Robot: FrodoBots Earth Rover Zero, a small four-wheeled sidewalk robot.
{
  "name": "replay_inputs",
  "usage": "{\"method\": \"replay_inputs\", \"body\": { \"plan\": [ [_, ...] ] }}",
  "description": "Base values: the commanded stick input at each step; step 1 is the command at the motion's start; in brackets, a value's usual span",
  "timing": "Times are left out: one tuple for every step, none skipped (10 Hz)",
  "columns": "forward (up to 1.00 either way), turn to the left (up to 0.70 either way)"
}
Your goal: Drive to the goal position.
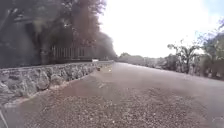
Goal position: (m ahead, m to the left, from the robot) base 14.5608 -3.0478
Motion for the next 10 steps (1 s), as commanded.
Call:
{"method": "replay_inputs", "body": {
  "plan": [
    [0.5, 0.0],
    [0.5, 0.0],
    [0.5, 0.0],
    [0.5, 0.0],
    [0.5, 0.0],
    [0.5, 0.0],
    [0.5, 0.0],
    [0.5, 0.0],
    [0.5, 0.0],
    [0.5, 0.0]
  ]
}}
